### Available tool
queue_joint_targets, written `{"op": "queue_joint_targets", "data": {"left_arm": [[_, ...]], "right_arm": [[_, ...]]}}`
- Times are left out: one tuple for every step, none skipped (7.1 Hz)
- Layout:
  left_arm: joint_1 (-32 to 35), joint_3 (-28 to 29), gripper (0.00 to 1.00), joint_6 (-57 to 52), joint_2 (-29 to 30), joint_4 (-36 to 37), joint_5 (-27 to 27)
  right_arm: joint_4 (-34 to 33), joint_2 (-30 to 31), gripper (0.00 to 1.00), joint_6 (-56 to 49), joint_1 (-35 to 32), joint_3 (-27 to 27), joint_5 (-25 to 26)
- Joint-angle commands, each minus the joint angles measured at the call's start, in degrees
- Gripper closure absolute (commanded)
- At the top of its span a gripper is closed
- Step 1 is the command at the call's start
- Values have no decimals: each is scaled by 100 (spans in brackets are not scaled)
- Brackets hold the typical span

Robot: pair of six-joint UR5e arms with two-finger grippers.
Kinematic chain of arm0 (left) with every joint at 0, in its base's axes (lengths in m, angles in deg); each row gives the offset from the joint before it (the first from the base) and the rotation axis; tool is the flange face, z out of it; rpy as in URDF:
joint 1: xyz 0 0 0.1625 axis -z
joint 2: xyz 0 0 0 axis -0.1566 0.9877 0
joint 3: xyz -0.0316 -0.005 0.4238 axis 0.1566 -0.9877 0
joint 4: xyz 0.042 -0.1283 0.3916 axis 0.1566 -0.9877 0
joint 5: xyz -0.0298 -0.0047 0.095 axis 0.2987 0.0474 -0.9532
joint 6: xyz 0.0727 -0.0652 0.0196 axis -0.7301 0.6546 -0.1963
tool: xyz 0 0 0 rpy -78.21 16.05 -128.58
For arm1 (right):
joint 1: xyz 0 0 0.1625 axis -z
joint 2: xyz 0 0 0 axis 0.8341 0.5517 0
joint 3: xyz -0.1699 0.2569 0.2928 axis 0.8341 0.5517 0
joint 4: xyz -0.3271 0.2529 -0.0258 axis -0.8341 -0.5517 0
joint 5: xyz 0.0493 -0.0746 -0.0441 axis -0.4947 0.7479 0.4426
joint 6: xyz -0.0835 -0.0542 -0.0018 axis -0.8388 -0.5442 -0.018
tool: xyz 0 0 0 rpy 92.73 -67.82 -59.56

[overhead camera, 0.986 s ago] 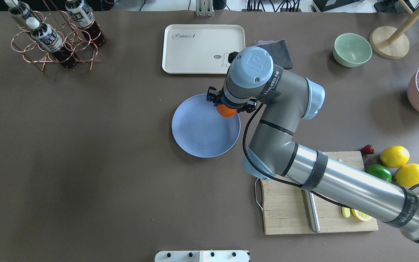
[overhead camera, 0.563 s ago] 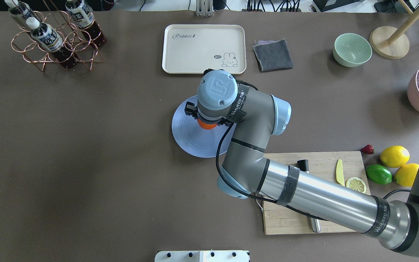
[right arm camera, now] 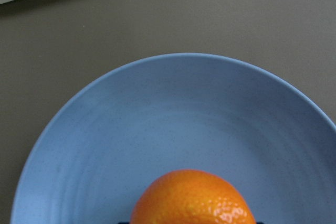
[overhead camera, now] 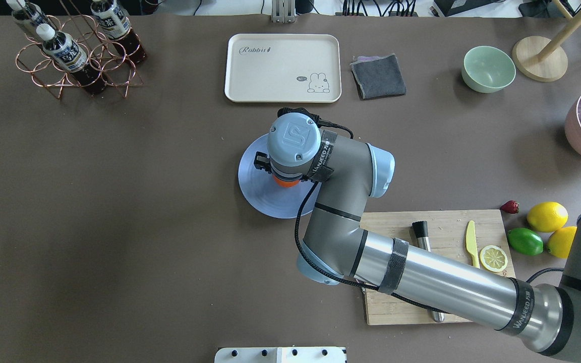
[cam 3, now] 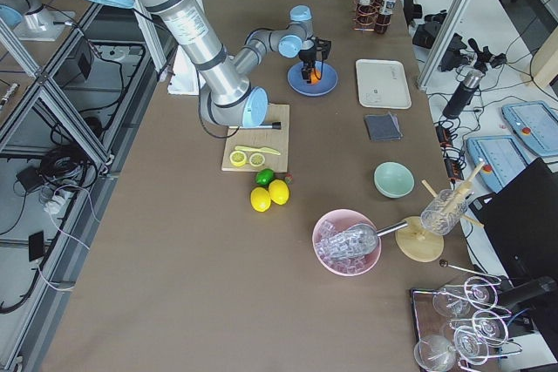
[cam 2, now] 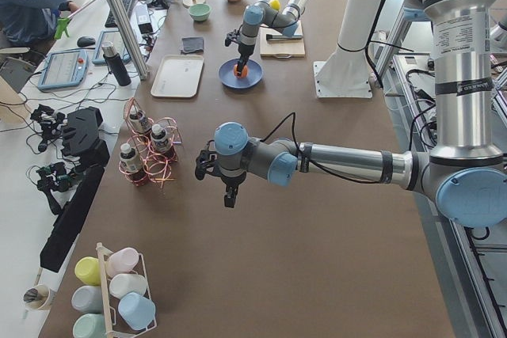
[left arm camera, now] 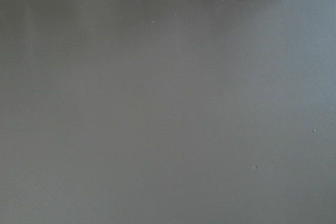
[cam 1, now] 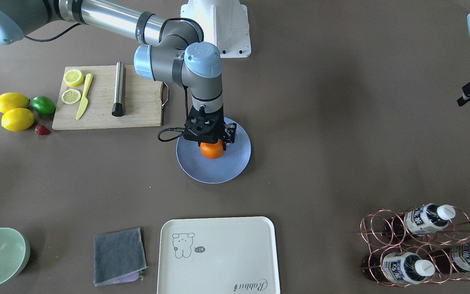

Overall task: Pick orange to plate
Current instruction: 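Open the right gripper to release the orange onto the plate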

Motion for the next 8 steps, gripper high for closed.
{"op": "queue_joint_targets", "data": {"left_arm": [[4,31,2,-7,-142,4,13],[21,40,2,-7,-212,4,13],[117,66,2,-7,-265,21,4],[335,240,2,-146,-274,65,4],[599,312,2,-774,-248,500,4],[1019,269,2,-1624,-196,1296,-5],[1276,260,2,-2329,-30,1974,-31],[1400,251,2,-2466,94,2251,-48]], "right_arm": [[0,-48,0,-201,-169,-82,-84],[-35,-48,0,-358,-353,-161,-277],[-61,4,0,-569,-703,-301,-661],[-61,179,0,-936,-1141,-441,-1109],[-61,528,0,-1436,-1563,-669,-1496],[-61,1019,0,-1937,-1942,-993,-1787],[-61,1555,0,-2638,-2398,-1318,-2129],[-70,2091,0,-3506,-2994,-1565,-2568]]}}
